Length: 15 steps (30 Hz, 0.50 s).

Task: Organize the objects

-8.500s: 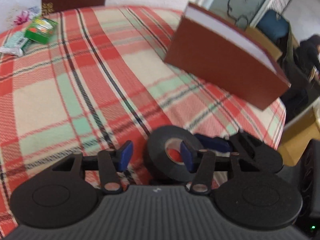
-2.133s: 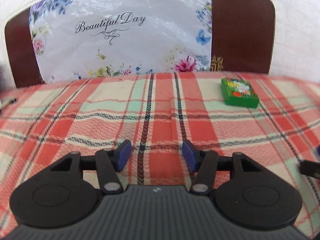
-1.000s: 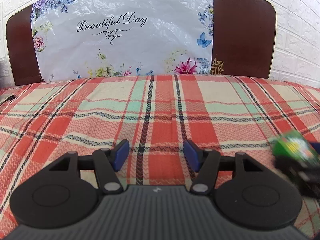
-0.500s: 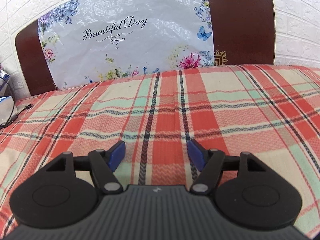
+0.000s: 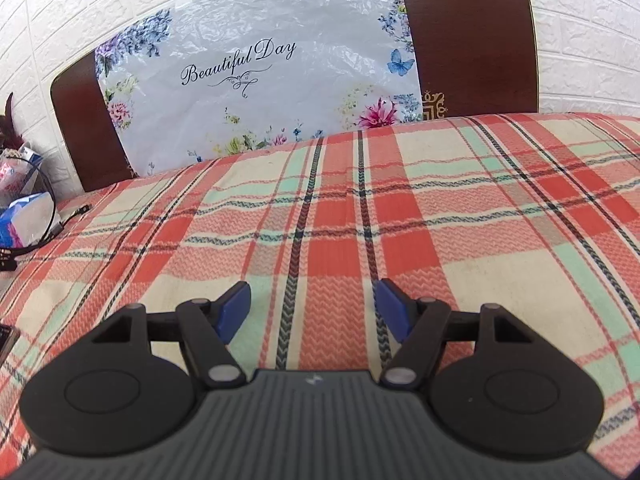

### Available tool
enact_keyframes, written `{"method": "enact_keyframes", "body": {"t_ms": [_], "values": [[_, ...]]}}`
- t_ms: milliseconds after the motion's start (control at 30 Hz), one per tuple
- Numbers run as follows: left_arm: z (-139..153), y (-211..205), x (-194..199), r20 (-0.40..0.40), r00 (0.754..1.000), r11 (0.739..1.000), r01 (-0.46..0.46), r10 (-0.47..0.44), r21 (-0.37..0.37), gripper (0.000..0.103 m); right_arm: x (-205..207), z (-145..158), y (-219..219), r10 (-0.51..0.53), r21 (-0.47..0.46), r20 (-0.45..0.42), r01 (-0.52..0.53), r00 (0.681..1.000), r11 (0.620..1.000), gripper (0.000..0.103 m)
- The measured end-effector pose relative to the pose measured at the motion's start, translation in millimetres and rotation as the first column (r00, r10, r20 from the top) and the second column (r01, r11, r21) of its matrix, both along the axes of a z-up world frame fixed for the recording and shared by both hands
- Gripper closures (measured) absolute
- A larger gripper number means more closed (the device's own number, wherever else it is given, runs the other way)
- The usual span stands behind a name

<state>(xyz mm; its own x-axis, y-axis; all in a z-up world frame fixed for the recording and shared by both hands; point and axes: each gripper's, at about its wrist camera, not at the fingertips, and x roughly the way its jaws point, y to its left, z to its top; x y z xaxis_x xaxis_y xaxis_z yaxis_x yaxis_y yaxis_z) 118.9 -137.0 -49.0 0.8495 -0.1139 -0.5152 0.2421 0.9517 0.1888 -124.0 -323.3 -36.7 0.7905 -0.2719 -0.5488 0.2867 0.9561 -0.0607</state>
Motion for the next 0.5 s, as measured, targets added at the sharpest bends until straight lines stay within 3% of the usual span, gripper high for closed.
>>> {"method": "enact_keyframes", "body": {"t_ms": [500], "values": [[-1.3,17.2,0.7,-0.048,0.999,0.993,0.016,-0.022,-0.120,0.032,0.1,-2.6,2.0,-0.002,-0.025,0.008,0.003,1.000,1.000,0.039]]}}
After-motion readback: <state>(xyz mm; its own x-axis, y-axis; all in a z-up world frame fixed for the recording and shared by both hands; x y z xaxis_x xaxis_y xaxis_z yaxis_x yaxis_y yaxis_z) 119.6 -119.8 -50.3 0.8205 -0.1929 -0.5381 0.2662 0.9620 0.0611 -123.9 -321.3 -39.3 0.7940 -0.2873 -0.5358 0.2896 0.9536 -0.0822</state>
